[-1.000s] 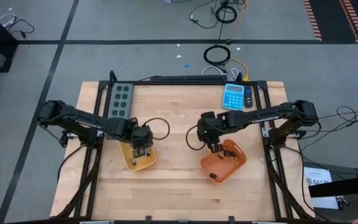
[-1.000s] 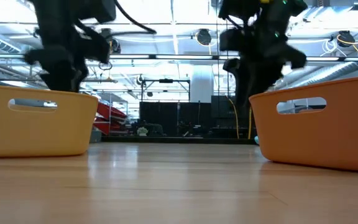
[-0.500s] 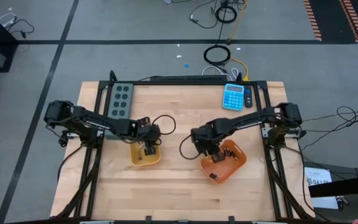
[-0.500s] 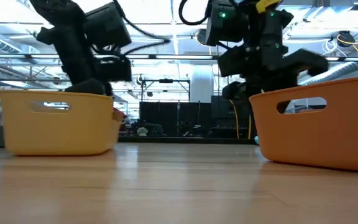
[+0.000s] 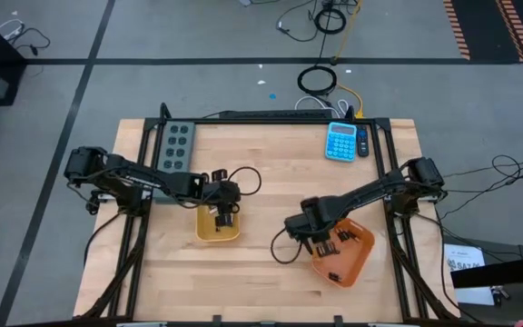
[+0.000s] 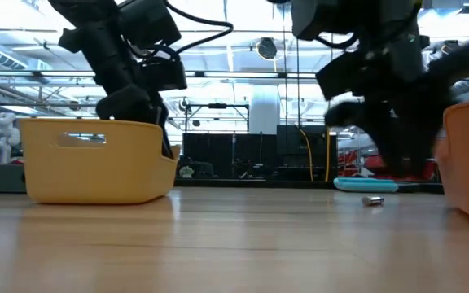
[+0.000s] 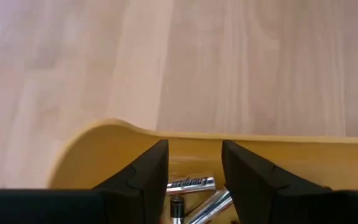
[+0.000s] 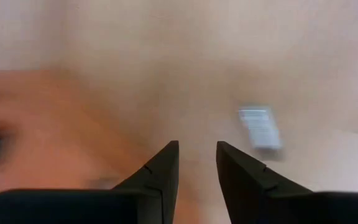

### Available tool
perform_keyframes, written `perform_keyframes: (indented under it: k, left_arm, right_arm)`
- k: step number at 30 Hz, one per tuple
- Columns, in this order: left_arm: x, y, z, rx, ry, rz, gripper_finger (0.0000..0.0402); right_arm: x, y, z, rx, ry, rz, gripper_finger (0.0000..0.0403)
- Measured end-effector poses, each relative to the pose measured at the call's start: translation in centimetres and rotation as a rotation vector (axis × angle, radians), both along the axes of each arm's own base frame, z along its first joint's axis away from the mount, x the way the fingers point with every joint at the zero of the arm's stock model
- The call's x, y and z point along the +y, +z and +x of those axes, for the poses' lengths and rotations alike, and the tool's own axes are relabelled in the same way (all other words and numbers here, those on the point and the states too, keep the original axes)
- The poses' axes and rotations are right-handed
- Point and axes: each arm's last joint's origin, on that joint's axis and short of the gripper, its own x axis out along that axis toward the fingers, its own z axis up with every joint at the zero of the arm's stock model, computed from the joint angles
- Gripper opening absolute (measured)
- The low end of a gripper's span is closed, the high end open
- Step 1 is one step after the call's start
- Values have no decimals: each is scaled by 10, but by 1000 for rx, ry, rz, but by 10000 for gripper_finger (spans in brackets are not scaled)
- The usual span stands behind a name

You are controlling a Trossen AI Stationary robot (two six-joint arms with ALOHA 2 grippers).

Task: Sort batteries
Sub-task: Put the silver battery into the yellow bin

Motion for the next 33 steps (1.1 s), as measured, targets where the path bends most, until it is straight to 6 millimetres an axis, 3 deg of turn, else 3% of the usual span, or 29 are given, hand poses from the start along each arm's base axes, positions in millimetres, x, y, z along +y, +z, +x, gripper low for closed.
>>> perform_keyframes:
  k: [3, 10, 18, 21, 28, 33]
  left_arm:
    - [1, 3, 2, -14, 14, 17, 159]
    - [-6, 2, 0, 0, 20, 10, 159]
    - [-18, 0, -10, 87, 6, 5, 159]
    - [-20, -1, -10, 85, 19, -6, 159]
    - [-31, 4, -12, 55, 18, -21, 159]
    - [-47, 27, -22, -62, 5, 143, 159]
  right_arm:
    - [-7, 2, 3, -66, -34, -177, 98]
    - [-24, -11, 14, -63, -74, -129, 128]
    - [-17, -13, 10, -32, -33, -143, 163]
    - [-18, -25, 9, 0, -18, -158, 161]
    - [-19, -49, 10, 59, 57, -199, 128]
    - [-18, -51, 14, 40, 143, -140, 26]
